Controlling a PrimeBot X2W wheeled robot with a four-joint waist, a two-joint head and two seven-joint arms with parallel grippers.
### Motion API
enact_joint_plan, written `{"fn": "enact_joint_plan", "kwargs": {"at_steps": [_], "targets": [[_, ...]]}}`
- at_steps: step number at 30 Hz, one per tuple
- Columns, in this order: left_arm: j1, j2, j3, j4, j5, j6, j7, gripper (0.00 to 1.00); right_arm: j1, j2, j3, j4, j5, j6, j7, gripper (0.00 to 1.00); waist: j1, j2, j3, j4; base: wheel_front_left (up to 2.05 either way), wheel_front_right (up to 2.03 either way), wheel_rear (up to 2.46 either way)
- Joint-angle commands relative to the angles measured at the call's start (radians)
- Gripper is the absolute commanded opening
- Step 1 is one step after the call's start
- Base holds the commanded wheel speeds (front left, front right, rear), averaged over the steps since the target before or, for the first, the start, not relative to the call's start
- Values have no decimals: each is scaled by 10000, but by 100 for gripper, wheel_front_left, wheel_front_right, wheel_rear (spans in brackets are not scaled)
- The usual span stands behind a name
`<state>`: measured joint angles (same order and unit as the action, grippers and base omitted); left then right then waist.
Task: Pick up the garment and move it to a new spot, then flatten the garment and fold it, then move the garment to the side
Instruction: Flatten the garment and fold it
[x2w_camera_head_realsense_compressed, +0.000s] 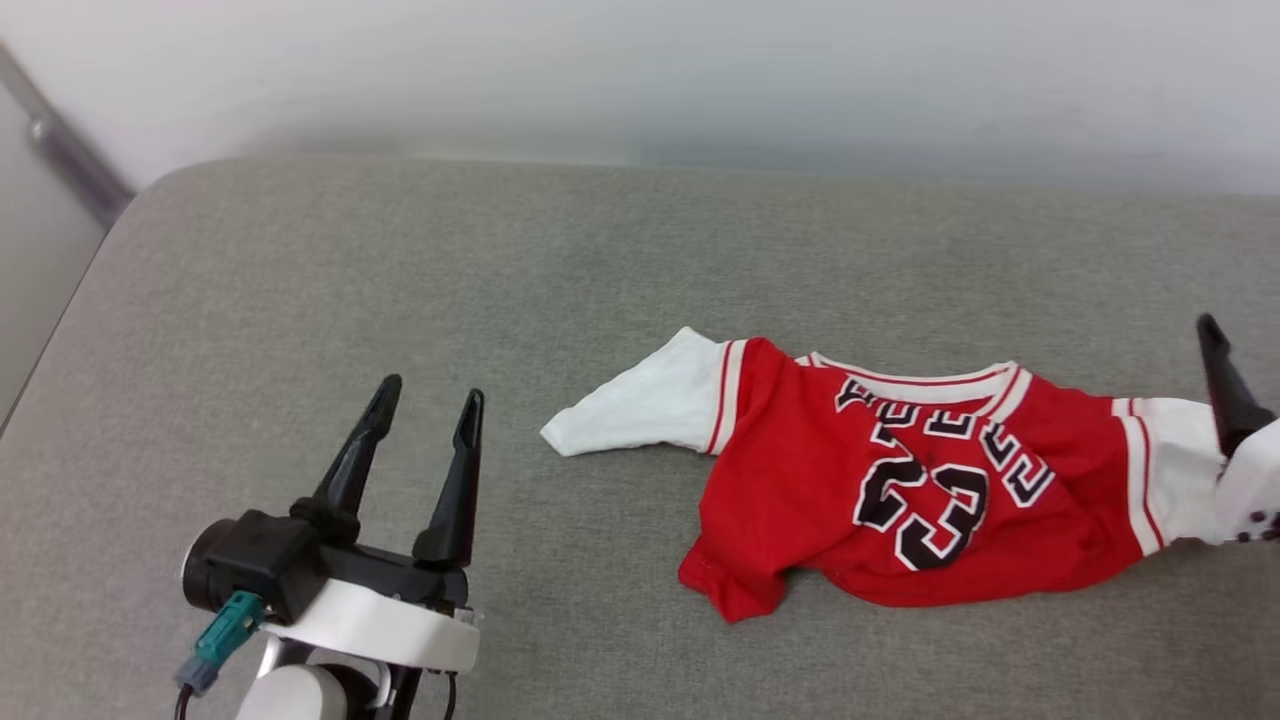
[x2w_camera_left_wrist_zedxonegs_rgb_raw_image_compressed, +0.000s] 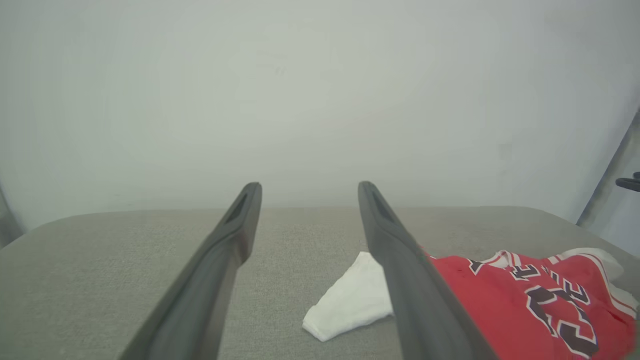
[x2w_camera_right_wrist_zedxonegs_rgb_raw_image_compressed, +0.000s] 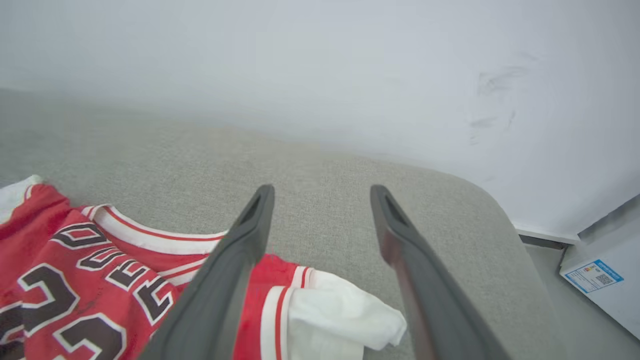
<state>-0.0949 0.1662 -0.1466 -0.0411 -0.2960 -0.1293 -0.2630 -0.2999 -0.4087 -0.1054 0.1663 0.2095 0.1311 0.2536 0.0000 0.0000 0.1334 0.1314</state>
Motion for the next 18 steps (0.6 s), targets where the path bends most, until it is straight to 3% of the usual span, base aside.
{"fn": "enact_joint_plan", "kwargs": {"at_steps": [1,9,14,18], "targets": [[117,17,-3,18,-7,-10,-26,100,269,352,-88,-294,27,-7,-450,100,0,0,-186,-234,0,0,0],[495,177,-701,243,-375,-12,-26,100,1526,2397,-993,-2311,-156,-5,-2303,100,0,0,-469,-824,0,0,0],[143,957,-2255,305,-878,-10,521,100,2177,2825,-823,-3210,-846,-7,-2906,100,0,0,-399,-1171,0,0,0],[-370,1462,-3073,29,-1516,1,1876,100,2341,3047,-769,-3583,-931,-8,-3166,100,0,0,-180,-1404,0,0,0]]}}
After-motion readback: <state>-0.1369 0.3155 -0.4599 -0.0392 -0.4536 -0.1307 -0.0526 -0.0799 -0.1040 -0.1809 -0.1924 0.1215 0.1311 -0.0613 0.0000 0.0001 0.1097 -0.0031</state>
